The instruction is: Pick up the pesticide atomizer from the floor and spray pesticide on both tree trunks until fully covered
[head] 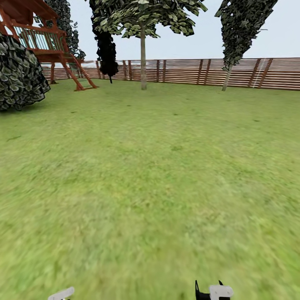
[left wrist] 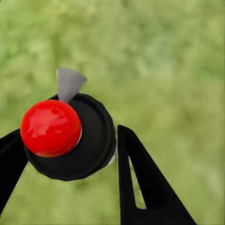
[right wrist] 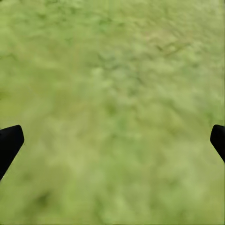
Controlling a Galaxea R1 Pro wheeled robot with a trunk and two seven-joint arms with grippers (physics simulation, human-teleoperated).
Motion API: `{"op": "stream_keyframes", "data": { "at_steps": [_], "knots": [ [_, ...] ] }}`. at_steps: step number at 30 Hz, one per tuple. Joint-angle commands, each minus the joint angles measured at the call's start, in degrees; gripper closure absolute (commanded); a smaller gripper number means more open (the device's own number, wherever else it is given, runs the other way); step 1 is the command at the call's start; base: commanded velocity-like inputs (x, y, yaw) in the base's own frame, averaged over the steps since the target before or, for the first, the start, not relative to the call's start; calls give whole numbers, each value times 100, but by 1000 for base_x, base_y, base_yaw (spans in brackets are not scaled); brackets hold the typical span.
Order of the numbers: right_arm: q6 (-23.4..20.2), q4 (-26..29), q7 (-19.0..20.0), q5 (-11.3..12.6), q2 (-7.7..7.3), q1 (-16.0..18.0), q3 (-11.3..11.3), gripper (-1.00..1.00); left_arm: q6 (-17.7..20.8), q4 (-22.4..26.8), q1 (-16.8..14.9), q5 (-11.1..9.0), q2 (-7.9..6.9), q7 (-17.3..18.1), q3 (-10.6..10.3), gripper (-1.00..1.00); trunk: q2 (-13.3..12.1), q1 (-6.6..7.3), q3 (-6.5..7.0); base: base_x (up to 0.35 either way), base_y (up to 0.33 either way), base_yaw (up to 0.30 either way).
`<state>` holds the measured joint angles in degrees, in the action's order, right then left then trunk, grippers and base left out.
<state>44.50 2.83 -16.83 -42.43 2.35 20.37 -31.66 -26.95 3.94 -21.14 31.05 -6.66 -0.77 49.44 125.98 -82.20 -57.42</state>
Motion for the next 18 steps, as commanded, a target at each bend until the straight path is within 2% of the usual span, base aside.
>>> {"op": "stream_keyframes", "data": {
  "at_steps": [1, 10, 18],
  "knots": [
    [5, -1, -46, -63, 6, 2, -25, -100, -21, -7, -4, 59, -2, -4, 48, 100, 2, -3, -5, 338, 76, 13],
    [6, -2, -48, -56, 15, 2, -33, -100, -21, -7, -3, 59, -1, -2, 48, 100, 2, -3, -5, 338, 76, 190],
    [6, -10, -48, -46, 11, 2, -34, -100, -21, -7, -1, 59, -1, -2, 48, 100, 2, -3, -5, 338, 10, -63]
  ]
}}
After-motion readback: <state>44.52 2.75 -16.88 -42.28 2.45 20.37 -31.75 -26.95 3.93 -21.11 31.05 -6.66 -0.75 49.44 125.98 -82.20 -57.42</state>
